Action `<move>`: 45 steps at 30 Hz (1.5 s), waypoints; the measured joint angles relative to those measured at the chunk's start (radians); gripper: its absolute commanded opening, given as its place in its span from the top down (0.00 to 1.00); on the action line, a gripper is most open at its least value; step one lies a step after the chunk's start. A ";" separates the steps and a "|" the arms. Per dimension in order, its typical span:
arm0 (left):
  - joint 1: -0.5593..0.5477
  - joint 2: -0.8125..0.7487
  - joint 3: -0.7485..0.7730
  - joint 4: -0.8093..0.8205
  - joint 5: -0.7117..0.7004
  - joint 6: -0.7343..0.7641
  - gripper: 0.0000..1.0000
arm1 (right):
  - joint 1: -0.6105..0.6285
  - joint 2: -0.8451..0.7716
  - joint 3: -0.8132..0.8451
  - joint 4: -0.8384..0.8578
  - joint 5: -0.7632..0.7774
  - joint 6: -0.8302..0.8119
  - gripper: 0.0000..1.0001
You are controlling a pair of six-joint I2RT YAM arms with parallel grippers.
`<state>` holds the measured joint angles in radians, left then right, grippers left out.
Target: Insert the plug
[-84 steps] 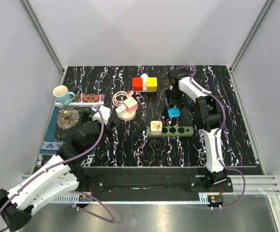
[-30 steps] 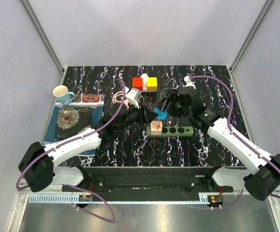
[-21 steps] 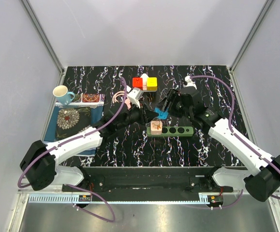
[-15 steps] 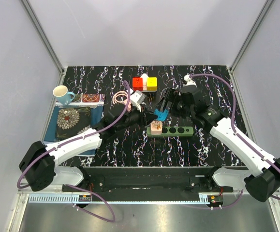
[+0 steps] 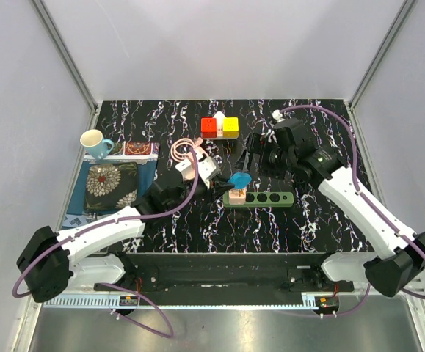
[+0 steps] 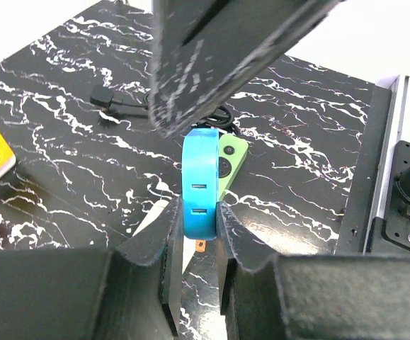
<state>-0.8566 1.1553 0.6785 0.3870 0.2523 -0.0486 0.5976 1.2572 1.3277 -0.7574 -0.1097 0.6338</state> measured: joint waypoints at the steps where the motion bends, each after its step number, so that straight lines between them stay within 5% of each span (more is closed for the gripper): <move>1: -0.004 -0.003 -0.002 0.004 0.004 0.014 1.00 | -0.010 0.013 0.008 -0.013 -0.018 -0.005 0.00; 13: -0.016 -0.005 -0.002 0.055 0.032 0.055 1.00 | -0.034 0.103 0.079 -0.109 -0.218 -0.121 0.05; 24: -0.019 -0.005 -0.018 0.106 0.045 0.049 1.00 | -0.048 0.107 0.082 -0.151 -0.252 -0.193 0.16; 28: -0.020 -0.005 -0.021 0.108 0.056 0.045 1.00 | -0.049 0.109 0.084 -0.154 -0.264 -0.211 0.25; 31: -0.021 -0.005 -0.030 0.123 0.059 0.032 0.99 | -0.049 0.113 0.087 -0.155 -0.280 -0.223 0.39; 32: -0.021 -0.006 -0.034 0.129 0.060 0.028 0.98 | -0.050 0.114 0.088 -0.157 -0.283 -0.227 0.50; 36: -0.021 -0.008 -0.042 0.138 0.058 0.014 0.61 | -0.055 0.119 0.088 -0.158 -0.300 -0.238 0.88; 39: -0.021 -0.017 -0.057 0.155 0.049 -0.004 0.36 | -0.060 0.119 0.088 -0.158 -0.298 -0.254 0.97; 45: 0.020 -0.096 -0.097 0.130 0.036 -0.041 0.13 | -0.097 0.119 0.094 -0.190 -0.216 -0.317 1.00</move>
<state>-0.8364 1.0595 0.5812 0.5167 0.2882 -0.0895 0.5011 1.3762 1.4216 -0.9470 -0.3256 0.3164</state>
